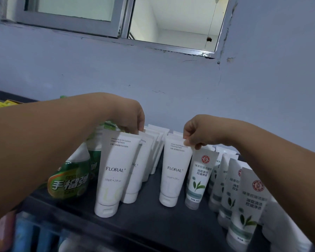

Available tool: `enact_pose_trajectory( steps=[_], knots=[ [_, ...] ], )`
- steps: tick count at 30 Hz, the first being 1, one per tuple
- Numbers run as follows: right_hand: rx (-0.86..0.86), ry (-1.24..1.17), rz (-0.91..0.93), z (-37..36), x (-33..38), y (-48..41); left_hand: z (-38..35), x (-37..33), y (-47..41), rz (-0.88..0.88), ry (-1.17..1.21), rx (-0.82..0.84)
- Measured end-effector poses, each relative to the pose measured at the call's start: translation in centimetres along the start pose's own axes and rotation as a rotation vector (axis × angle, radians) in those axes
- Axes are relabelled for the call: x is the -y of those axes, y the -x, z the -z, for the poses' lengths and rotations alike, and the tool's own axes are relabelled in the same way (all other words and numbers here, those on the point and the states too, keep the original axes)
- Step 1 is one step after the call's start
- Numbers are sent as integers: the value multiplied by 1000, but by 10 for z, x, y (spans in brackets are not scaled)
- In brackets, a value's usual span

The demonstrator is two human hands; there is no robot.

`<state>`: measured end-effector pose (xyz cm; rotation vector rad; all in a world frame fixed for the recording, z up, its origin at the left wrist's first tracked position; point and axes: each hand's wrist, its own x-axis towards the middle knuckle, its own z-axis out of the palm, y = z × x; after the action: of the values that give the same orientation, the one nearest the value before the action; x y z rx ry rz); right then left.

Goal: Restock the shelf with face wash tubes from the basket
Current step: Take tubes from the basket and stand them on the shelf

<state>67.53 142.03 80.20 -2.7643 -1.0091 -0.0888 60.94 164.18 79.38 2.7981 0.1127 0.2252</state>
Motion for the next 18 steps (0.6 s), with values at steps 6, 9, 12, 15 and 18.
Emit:
enact_pose_trajectory(
  steps=[6, 9, 12, 15, 18],
  knots=[
    [-16, -36, -47, -6, -5, -6, -4, 2, -6, -25, 74, 0],
    [-19, -59, -46, -7, -3, -8, -5, 1, -9, -35, 77, -11],
    [9, -57, -40, -6, 1, -6, -5, 1, -9, -27, 76, -24],
    [38, 35, -55, 0, 10, -1, -3, 0, -4, -13, 95, -16],
    [-122, 126, 24, 5, 30, 8, 2, 1, 2, 4, 115, -11]
  ],
)
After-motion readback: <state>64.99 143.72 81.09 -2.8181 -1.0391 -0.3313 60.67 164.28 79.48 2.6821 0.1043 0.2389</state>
